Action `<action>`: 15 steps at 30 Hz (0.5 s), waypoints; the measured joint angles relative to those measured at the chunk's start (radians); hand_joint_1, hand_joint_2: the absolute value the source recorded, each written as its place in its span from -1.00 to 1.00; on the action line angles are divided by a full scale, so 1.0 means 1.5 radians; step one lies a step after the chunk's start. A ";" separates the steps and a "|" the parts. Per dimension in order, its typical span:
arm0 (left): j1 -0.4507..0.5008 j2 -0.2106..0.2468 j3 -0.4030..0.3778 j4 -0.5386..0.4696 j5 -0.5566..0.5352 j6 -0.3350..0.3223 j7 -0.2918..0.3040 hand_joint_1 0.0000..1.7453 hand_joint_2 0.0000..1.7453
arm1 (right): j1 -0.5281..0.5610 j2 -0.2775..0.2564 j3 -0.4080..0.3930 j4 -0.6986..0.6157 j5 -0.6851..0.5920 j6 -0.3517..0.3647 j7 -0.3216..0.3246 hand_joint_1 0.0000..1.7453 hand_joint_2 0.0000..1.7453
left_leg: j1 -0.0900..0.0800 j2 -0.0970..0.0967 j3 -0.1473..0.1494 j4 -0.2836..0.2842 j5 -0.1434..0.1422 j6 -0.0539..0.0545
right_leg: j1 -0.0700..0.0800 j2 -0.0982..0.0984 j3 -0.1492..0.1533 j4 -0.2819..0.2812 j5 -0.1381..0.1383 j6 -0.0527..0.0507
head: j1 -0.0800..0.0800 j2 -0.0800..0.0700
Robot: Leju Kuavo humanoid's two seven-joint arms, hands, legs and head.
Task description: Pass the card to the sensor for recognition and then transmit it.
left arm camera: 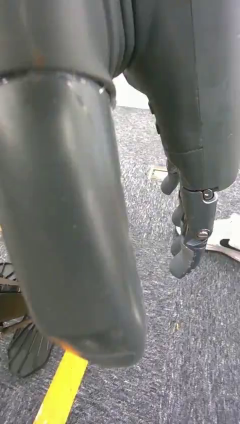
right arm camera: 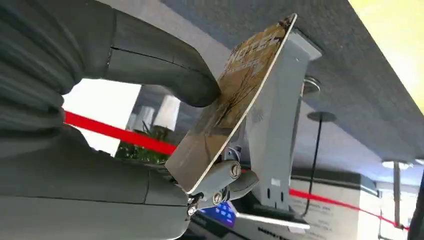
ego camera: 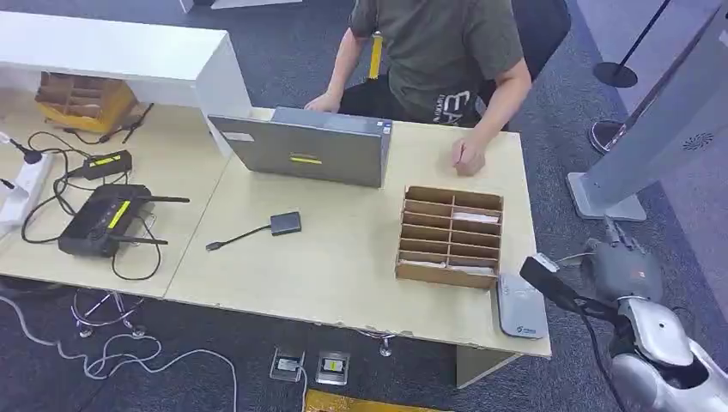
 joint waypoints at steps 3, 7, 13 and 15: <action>0.000 0.000 0.000 0.000 0.000 0.002 0.004 -1.00 -1.00 | 0.012 0.000 0.005 0.011 -0.006 -0.002 -0.001 1.00 1.00 | 0.000 0.000 0.000 0.000 0.000 0.000 | 0.000 0.000 0.000 0.000 0.000 0.000 | 0.000 0.000; 0.000 0.001 0.000 0.000 -0.001 0.002 0.007 -1.00 -1.00 | 0.027 0.000 0.009 0.018 -0.014 -0.002 -0.003 1.00 1.00 | 0.000 0.000 0.000 0.000 0.000 0.000 | 0.000 0.000 0.000 0.000 0.000 0.000 | 0.000 0.000; 0.000 0.004 -0.010 0.000 -0.002 0.002 0.007 -1.00 -1.00 | 0.048 0.001 0.025 0.026 -0.023 0.001 0.000 1.00 1.00 | 0.000 0.000 0.000 0.000 0.000 0.000 | 0.000 0.000 0.000 0.000 0.000 0.000 | 0.000 0.000; 0.000 0.004 -0.012 0.000 -0.001 0.002 0.007 -1.00 -1.00 | 0.050 0.002 0.032 0.028 -0.024 0.004 0.001 1.00 1.00 | 0.000 0.000 0.000 0.000 0.000 0.000 | 0.000 0.000 0.000 0.000 0.000 0.000 | 0.000 0.000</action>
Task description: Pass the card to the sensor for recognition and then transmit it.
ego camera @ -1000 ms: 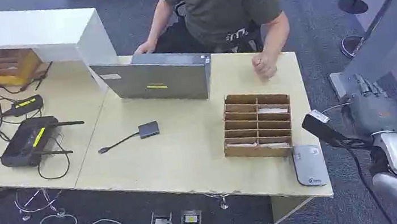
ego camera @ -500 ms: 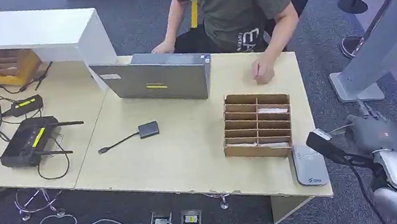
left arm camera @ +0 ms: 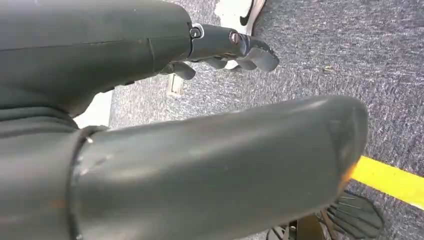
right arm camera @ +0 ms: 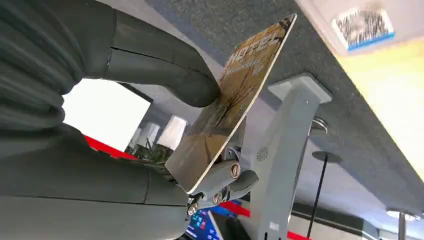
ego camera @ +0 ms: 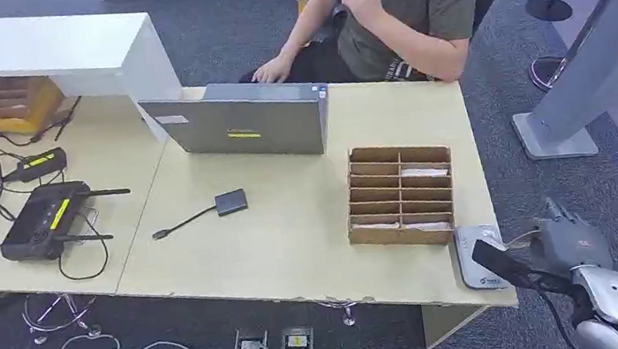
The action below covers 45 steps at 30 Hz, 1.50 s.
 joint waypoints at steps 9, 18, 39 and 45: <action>-0.001 0.002 -0.005 0.000 0.000 0.000 0.006 -1.00 -1.00 | 0.001 0.015 0.027 0.008 0.009 0.008 0.000 1.00 1.00 | 0.000 0.000 0.000 0.000 0.000 0.000 | 0.000 0.000 0.000 0.000 0.000 0.000 | 0.000 0.000; -0.002 0.003 -0.005 0.000 0.001 0.000 0.006 -1.00 -1.00 | -0.008 0.022 0.044 0.004 0.020 0.021 0.000 1.00 1.00 | 0.000 0.001 0.001 0.000 0.000 0.000 | 0.000 0.000 0.001 0.000 0.000 0.000 | 0.000 0.000; -0.002 0.003 -0.005 0.000 0.005 0.000 0.006 -1.00 -1.00 | -0.018 0.027 0.073 -0.018 0.000 0.050 0.027 1.00 1.00 | 0.000 0.001 0.002 0.000 0.000 0.000 | 0.000 0.000 0.002 0.000 0.000 0.000 | 0.000 0.000; -0.002 0.003 -0.005 0.000 0.009 0.000 0.006 -1.00 -1.00 | -0.021 0.027 0.078 -0.024 -0.003 0.051 0.028 1.00 1.00 | 0.000 0.001 0.002 0.000 0.000 0.000 | 0.000 0.000 0.002 0.000 0.000 0.000 | 0.000 0.000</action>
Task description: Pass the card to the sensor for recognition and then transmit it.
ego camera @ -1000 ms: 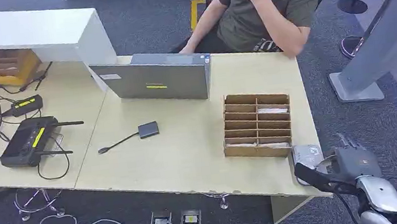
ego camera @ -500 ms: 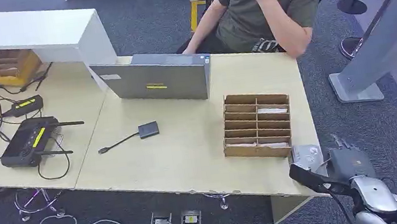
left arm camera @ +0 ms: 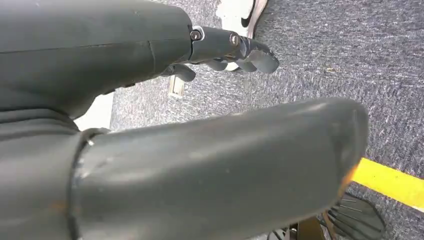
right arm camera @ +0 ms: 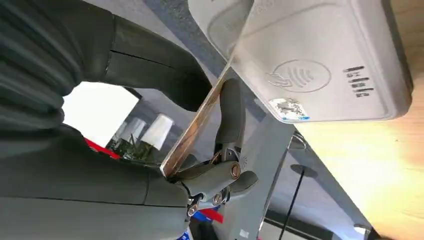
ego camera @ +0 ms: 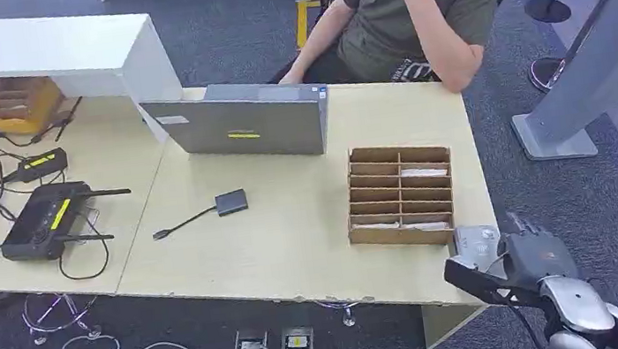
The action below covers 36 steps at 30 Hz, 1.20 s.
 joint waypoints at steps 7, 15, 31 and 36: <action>0.000 0.000 0.000 0.000 0.001 0.000 0.000 -1.00 -1.00 | -0.005 -0.006 0.004 -0.006 -0.009 -0.010 0.015 1.00 1.00 | 0.000 0.000 0.000 0.000 0.000 0.000 | 0.000 0.000 0.000 0.000 0.000 0.000 | 0.000 0.000; 0.000 0.004 0.000 0.000 0.006 0.002 0.000 -1.00 -1.00 | -0.017 -0.050 -0.036 -0.054 -0.007 -0.016 0.042 1.00 1.00 | 0.000 0.000 0.000 0.000 0.000 0.000 | 0.000 0.000 0.000 0.000 0.000 0.000 | 0.000 0.000; -0.001 0.014 -0.012 0.000 0.007 0.008 0.016 -1.00 -1.00 | -0.025 -0.114 -0.099 -0.173 0.039 0.008 0.037 1.00 1.00 | 0.000 0.000 -0.001 0.000 0.000 0.000 | 0.000 0.000 0.000 0.000 0.000 0.000 | 0.000 0.000; -0.005 0.022 -0.018 0.000 -0.012 0.007 0.056 -1.00 -1.00 | -0.037 -0.089 -0.080 -0.156 0.073 -0.026 -0.005 1.00 1.00 | 0.000 0.000 -0.001 0.000 0.000 0.000 | 0.000 0.000 0.000 0.000 0.000 0.000 | 0.000 0.000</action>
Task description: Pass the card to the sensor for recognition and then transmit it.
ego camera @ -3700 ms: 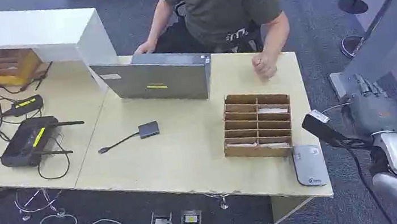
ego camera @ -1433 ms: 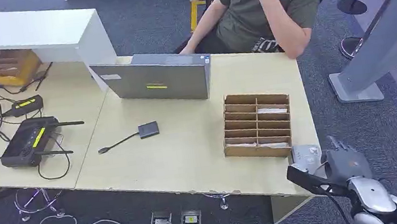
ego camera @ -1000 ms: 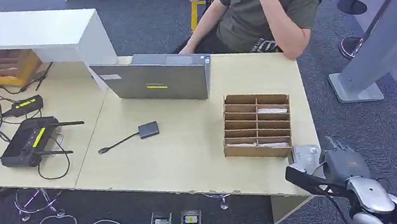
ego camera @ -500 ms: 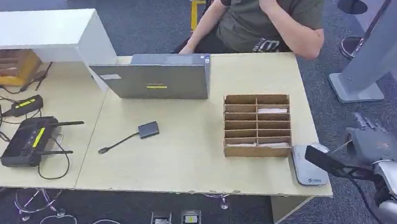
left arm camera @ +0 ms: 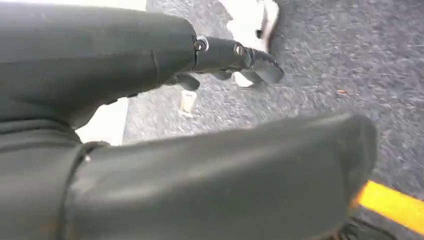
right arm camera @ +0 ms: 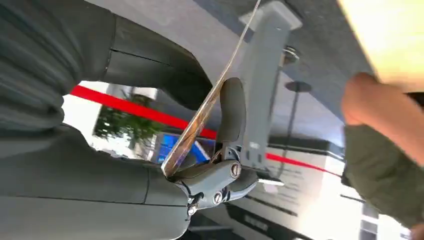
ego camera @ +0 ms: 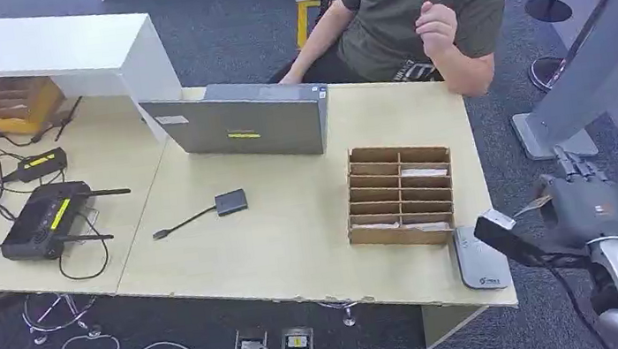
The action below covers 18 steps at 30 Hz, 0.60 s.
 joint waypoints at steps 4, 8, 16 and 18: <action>-0.002 0.006 -0.016 0.000 -0.028 -0.012 0.035 -1.00 -1.00 | -0.020 0.024 0.016 0.025 0.006 -0.006 -0.026 1.00 1.00 | 0.000 0.000 0.000 0.000 0.000 0.000 | 0.000 0.000 0.000 0.000 0.000 0.000 | 0.000 0.000; -0.003 0.010 -0.031 0.000 -0.034 -0.013 0.035 -1.00 -1.00 | -0.045 0.040 0.032 0.057 0.012 -0.019 -0.047 1.00 1.00 | 0.000 0.000 0.000 0.000 0.000 0.000 | 0.000 0.000 0.000 0.000 0.000 0.000 | 0.000 0.000; -0.003 0.008 -0.028 0.000 0.048 0.019 -0.033 -1.00 -1.00 | -0.114 0.079 0.065 0.112 0.002 -0.034 -0.077 1.00 1.00 | 0.000 0.000 0.000 0.000 0.000 0.000 | 0.000 0.000 0.000 0.000 0.000 0.000 | 0.000 0.000; -0.003 0.007 -0.028 0.000 0.043 0.013 -0.054 -1.00 -1.00 | -0.124 0.089 0.074 0.133 0.000 -0.052 -0.081 1.00 1.00 | 0.000 0.000 -0.001 0.000 0.000 0.000 | 0.000 0.000 0.000 0.000 0.000 0.000 | 0.000 0.000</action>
